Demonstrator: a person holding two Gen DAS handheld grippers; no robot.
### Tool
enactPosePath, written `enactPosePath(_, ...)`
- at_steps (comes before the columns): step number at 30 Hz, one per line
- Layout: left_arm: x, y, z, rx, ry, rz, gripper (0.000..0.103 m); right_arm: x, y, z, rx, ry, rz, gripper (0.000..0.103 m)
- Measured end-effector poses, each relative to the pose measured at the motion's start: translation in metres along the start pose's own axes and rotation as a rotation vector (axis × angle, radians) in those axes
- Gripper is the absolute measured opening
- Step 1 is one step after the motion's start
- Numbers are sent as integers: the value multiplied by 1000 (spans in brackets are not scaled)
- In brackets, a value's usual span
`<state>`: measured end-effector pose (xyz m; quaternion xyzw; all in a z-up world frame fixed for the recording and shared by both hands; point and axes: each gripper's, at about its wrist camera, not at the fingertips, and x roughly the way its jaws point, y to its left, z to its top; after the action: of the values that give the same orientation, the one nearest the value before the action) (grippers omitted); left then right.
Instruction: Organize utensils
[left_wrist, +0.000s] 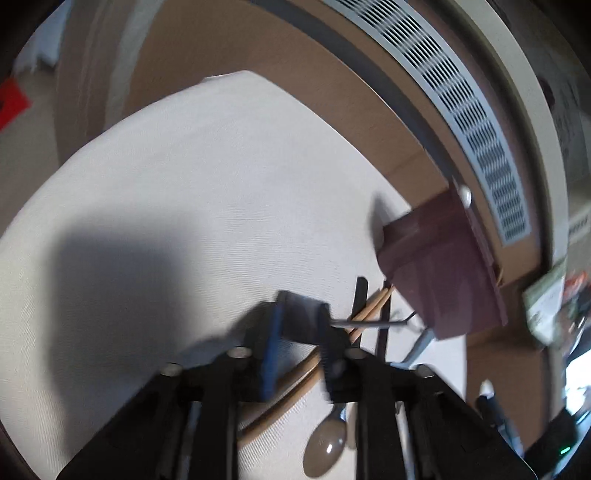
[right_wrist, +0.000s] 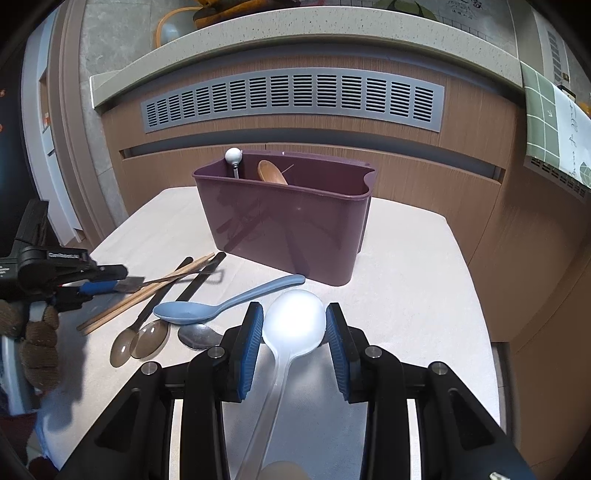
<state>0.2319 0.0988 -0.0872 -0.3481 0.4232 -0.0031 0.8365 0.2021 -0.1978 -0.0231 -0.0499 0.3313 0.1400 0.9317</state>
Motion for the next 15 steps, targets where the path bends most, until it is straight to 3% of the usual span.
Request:
enactPosePath(3,-3,-16,-3,87,-38,8,4,-1,1,0,-8,-5,-9,32)
enactPosePath(7,-40,-51,-8,277,-201,16,4,-7,-1,1,-12,-19,-26,32)
enactPosePath(10,-61,-67,-8,358,-251,4,4,-9,-3,3,-5,-27,-30,32)
enactPosePath(12,-67,-69,-6,368,-239,1,4,-11,-3,3,-1,-32,-23,32)
enactPosePath(15,-59,-76,-12,425,-146,-36,8,-15,-2,2,-5,-40,-16,32)
